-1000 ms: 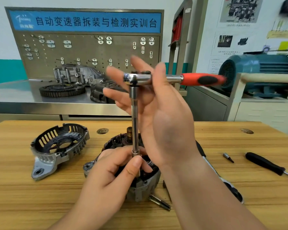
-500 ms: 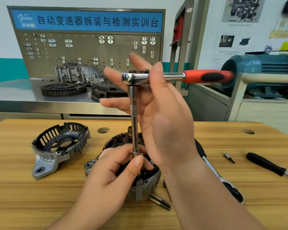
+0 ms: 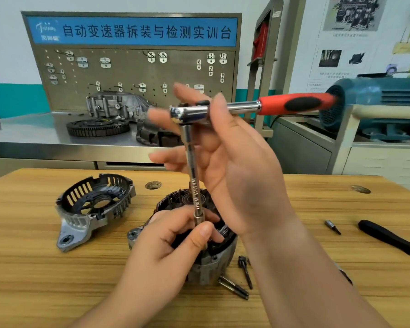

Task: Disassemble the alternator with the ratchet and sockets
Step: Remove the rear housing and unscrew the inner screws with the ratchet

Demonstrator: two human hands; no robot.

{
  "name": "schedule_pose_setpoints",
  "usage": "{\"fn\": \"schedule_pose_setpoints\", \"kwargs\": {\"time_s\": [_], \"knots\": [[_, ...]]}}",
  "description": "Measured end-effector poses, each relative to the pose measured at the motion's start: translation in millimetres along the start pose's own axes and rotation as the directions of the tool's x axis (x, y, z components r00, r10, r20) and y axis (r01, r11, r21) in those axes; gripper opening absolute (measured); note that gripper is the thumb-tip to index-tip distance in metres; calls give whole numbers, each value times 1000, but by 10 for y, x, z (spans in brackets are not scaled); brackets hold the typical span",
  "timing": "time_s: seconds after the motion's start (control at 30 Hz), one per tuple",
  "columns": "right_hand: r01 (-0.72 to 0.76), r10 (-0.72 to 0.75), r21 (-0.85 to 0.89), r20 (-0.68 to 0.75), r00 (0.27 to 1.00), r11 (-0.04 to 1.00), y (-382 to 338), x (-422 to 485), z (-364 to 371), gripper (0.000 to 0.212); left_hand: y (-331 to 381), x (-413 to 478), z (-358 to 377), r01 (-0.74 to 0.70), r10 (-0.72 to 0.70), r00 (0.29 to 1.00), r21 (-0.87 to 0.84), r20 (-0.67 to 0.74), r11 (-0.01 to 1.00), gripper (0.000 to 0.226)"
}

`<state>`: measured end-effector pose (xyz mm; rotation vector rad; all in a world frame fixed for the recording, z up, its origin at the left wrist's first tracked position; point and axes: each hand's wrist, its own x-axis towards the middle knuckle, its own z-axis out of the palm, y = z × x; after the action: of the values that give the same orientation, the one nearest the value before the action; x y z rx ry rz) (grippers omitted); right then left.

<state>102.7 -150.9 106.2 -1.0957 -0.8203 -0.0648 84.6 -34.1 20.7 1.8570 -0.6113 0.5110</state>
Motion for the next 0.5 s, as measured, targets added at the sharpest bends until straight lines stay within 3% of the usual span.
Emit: {"fn": "schedule_pose_setpoints", "kwargs": {"time_s": [0.13,0.23,0.37,0.5], "knots": [[-67,67,66,-1,998,996,0,11,-31,39,19,13,-5,-12,12,1000,8,17,1000,26],[56,-56,-25,2,998,998,-20,-2,-16,25,14,16,-5,-7,7,1000,6,9,1000,26],[165,-165,-116,11,986,979,-44,-9,0,25,11,26,11,15,-15,1000,-23,-2,1000,26],[12,-15,-48,-60,998,999,-57,-21,-12,32,6,12,19,6,-6,1000,-2,1,1000,27]]}}
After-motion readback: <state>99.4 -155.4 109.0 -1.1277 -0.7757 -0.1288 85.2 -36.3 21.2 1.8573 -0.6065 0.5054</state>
